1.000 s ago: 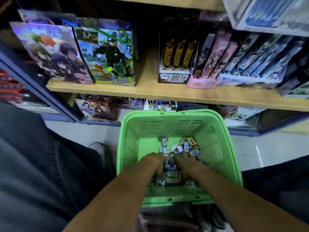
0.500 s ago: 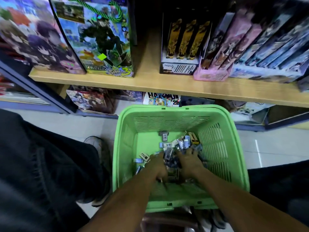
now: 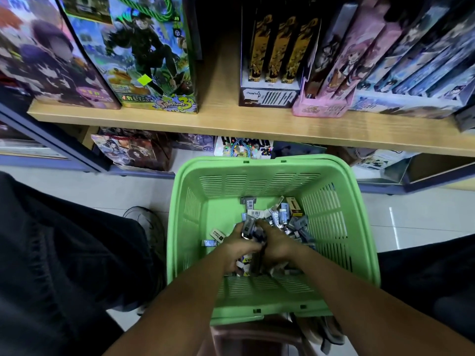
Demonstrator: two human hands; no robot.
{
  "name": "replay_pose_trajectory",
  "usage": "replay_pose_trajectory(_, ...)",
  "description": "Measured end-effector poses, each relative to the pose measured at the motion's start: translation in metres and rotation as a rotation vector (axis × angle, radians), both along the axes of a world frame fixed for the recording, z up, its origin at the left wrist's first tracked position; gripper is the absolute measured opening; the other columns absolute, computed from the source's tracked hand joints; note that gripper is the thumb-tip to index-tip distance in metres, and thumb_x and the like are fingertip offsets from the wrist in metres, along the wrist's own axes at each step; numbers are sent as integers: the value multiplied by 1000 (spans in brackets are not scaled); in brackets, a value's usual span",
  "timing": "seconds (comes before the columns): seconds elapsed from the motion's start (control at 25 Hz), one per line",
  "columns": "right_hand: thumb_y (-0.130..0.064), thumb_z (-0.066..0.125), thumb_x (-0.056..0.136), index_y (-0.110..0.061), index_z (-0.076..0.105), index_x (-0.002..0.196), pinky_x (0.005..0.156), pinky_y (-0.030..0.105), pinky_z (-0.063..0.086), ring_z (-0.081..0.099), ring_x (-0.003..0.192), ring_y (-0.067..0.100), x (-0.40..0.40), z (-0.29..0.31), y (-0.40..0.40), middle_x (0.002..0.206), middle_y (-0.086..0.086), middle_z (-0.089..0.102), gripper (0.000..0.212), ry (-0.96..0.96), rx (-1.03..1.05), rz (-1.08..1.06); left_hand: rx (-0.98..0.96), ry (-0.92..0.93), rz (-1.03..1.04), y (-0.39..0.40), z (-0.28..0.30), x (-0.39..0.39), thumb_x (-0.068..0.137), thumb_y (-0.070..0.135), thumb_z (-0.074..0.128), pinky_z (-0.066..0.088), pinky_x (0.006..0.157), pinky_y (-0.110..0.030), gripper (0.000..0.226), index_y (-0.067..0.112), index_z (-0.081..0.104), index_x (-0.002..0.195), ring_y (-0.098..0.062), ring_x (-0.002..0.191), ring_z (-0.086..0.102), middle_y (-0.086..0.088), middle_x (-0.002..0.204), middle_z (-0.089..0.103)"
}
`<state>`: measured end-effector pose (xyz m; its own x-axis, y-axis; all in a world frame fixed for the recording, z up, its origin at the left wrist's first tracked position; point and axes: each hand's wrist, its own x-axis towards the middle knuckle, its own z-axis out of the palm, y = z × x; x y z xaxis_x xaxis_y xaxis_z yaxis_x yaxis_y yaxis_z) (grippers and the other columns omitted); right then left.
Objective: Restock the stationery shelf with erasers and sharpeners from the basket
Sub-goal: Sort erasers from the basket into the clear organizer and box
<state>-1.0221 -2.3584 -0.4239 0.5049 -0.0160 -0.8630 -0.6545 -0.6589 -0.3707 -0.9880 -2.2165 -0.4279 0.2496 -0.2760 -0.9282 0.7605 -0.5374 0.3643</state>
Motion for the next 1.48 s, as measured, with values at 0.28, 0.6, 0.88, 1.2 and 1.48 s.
replay_pose_trajectory(0.28, 6, 81, 69, -35, 40, 147, 86, 42, 58, 65, 110, 30, -4, 0, -9, 139, 7, 51, 97, -42, 417, -449, -55, 69, 198, 3, -1, 8, 83, -1, 72, 61, 71, -48, 72, 27, 36, 139, -31, 88, 69, -10, 106, 65)
replay_pose_trajectory(0.6, 14, 73, 77, -20, 48, 142, 91, 40, 56, 64, 114, 26, 3, 7, -3, 128, 7, 63, 77, -84, 673, -615, -80, -2, 346, 2, 9, 21, 75, -8, 67, 57, 81, -61, 63, 28, 56, 126, -38, 105, 64, -15, 125, 61)
replay_pose_trajectory(0.88, 33, 56, 73, -18, 57, 135, 77, 33, 56, 66, 107, 29, 13, 11, -10, 128, 14, 62, 80, -166, 655, -719, -109, -46, 406, -3, 25, 26, 78, -17, 61, 53, 61, -36, 38, 17, 63, 96, -30, 90, 62, -13, 96, 64)
replay_pose_trajectory(1.2, 26, 64, 74, -17, 56, 132, 75, 39, 59, 68, 102, 32, 2, 8, 3, 117, 13, 66, 73, -198, 514, -636, -53, -39, 439, 1, 23, 13, 75, -18, 60, 59, 64, -41, 50, 16, 72, 110, -31, 82, 64, -10, 95, 70)
replay_pose_trajectory(1.48, 20, 72, 75, -13, 53, 134, 76, 38, 61, 69, 97, 29, -10, 17, 11, 107, 15, 66, 70, -256, 488, -732, -75, -4, 485, 7, 26, 3, 74, -16, 67, 57, 57, -35, 58, 19, 65, 119, -41, 110, 61, -12, 118, 61)
